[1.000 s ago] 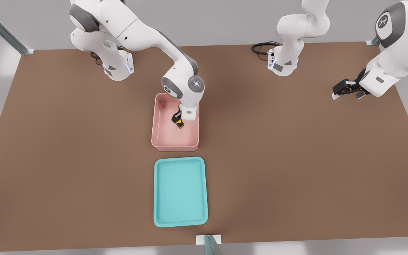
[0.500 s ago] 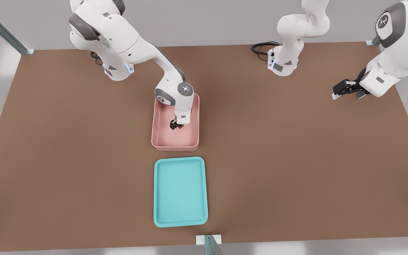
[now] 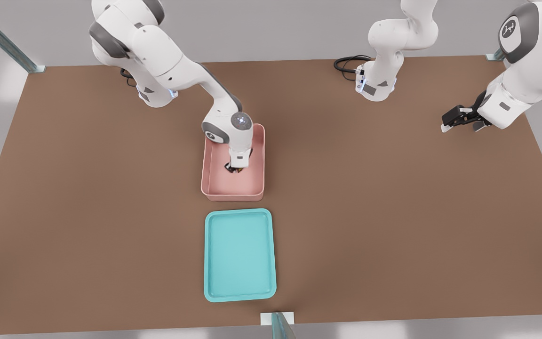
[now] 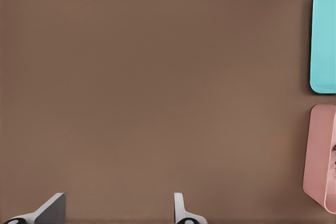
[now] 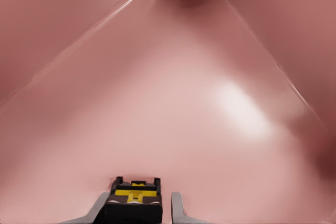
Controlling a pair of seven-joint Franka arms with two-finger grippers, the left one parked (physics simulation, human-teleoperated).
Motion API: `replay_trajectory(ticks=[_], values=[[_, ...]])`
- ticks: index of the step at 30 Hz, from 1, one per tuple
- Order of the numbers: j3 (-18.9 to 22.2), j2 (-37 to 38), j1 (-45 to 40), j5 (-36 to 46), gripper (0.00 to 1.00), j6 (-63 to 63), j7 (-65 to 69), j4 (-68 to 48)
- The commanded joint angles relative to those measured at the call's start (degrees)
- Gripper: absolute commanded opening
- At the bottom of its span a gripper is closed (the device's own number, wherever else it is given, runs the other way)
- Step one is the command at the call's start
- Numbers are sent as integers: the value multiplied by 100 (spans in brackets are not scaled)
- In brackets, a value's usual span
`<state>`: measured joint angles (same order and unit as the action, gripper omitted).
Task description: The left arm remains still, and the right arm places the button from the box into the tray
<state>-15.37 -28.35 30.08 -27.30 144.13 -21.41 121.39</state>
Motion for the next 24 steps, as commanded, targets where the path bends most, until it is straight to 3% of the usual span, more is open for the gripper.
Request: replay_trajectory(ticks=[1,2,5,7,8,10,12,14,16,19,20,24], values=[[-45,32,-81,-47,34,1,-373,-19],[-106,76,-178,-47,27,-8,-373,-36],[-1125,154,-1293,-47,26,-395,-390,-247],[-2083,225,-2224,-12,26,-1651,-285,-1151],[-2216,181,-2428,23,27,-2310,-118,-1820],[-2006,-302,-2639,226,27,-2513,506,-3191],[-1689,-1479,-2656,59,27,-2715,1271,-4773],[-1592,-2306,-2648,-109,27,-2417,1412,-5529],[-1548,-2772,-2586,-346,27,-1792,1324,-5661],[-1539,-2772,-2463,-653,30,-1836,1315,-5617],[-1539,-2772,-2463,-653,100,-1836,1227,-5600],[-1548,-2737,-2498,-636,100,-1863,1227,-5600]])
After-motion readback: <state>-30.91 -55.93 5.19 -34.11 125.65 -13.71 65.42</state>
